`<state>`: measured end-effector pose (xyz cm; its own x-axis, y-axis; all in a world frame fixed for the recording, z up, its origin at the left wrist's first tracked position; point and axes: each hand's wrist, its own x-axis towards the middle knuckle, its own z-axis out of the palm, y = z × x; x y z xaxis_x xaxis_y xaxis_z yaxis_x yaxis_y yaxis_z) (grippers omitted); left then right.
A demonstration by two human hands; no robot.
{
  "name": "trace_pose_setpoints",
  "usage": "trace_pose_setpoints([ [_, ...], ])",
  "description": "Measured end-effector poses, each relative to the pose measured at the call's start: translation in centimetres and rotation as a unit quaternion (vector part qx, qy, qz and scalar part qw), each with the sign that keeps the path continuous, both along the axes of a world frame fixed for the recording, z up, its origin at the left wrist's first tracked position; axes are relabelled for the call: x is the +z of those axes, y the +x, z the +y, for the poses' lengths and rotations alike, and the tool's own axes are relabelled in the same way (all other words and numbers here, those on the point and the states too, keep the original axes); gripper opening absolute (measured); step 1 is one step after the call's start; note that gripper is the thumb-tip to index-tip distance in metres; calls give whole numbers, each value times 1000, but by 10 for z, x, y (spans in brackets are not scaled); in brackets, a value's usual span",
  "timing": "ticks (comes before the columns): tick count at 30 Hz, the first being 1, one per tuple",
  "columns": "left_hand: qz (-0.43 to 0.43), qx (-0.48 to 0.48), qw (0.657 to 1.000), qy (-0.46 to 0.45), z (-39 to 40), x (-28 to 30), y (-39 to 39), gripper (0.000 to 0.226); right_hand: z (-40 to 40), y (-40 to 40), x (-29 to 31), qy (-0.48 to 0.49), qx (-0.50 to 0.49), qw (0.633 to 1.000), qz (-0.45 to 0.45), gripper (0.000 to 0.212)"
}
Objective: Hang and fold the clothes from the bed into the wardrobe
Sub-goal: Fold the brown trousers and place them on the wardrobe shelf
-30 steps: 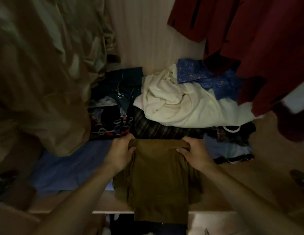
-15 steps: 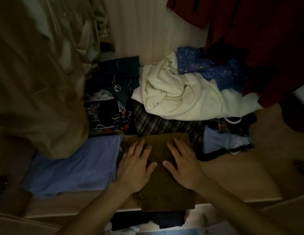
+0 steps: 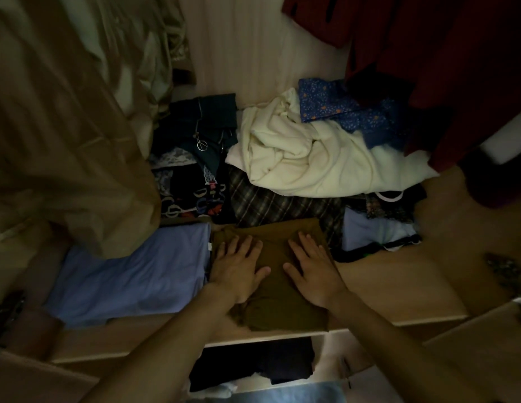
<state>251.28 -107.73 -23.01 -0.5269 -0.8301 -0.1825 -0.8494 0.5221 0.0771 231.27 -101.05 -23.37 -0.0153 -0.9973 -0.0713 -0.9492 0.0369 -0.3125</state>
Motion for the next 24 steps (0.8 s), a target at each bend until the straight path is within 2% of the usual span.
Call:
trace_pose_setpoints([
  [4, 76, 6, 995, -69, 29, 15, 6, 65, 26, 4, 6, -42, -2, 999, -29, 79],
  [7, 141, 12, 987, -78, 64, 14, 14, 68, 49, 11, -3, -52, 12, 998, -37, 86],
  [11, 102, -1, 994, -31, 79, -3, 16, 70, 59, 20, -23, -24, 10, 1000, 14, 79],
  [16, 29, -24, 998, -44, 80, -19, 15, 66, 54, 18, -25, -21, 2, 1000, 10, 78],
  [22, 30, -21, 999, 24, 73, 1, 11, 65, 59, 21, -1, 0, -21, 1000, 2, 69],
  [24, 23, -33, 997, 61, 70, 21, 9, 65, 69, 22, 20, -33, -51, 998, -11, 68],
])
